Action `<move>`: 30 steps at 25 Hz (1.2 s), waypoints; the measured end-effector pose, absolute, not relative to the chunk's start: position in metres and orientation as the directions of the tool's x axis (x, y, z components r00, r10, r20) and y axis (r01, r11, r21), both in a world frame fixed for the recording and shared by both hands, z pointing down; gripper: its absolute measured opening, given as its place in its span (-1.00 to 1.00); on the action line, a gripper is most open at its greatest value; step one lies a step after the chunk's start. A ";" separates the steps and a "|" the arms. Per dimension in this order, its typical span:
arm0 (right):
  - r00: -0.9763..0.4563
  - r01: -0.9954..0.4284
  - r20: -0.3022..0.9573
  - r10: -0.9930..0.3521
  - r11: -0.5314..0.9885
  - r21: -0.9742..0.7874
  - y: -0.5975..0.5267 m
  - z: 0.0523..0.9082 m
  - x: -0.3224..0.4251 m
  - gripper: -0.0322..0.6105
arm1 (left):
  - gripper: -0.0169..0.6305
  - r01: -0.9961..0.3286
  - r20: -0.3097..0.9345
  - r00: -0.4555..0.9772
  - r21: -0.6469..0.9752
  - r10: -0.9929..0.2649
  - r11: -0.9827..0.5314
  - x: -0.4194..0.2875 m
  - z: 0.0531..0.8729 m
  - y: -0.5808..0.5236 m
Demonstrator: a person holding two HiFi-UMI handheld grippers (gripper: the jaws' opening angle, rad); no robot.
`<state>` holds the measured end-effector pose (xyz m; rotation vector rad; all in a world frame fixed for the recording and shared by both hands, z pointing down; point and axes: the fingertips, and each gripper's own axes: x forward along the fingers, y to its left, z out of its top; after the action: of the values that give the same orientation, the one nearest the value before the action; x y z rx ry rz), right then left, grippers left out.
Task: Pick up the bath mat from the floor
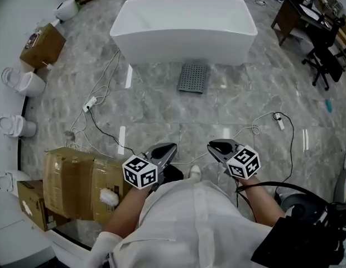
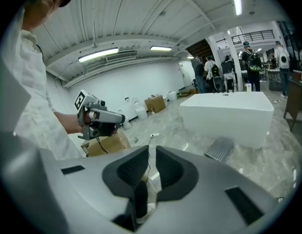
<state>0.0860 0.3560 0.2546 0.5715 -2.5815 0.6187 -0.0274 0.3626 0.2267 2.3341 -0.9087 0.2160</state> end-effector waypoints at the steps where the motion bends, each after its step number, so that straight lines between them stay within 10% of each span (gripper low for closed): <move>1: -0.825 -0.486 0.483 -0.293 0.804 -0.343 0.349 0.259 0.089 -0.86 | -0.92 -0.659 0.366 0.750 0.489 -0.551 -0.572 -0.026 0.231 0.355; 5: -0.800 -0.538 0.503 -0.326 0.761 -0.363 0.310 0.280 0.091 -0.47 | -0.92 -0.635 0.375 0.771 0.522 -0.515 -0.570 -0.025 0.248 0.314; 30: -0.643 -0.750 0.612 -0.460 0.539 -0.383 -0.009 0.333 0.106 -0.47 | -0.66 -0.407 0.282 0.879 0.863 -0.384 -0.300 -0.031 0.415 -0.055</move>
<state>0.1060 -0.0095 0.3328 0.9843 -2.3372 0.8852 -0.0312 -0.0551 0.4149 1.9173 -0.5833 0.0258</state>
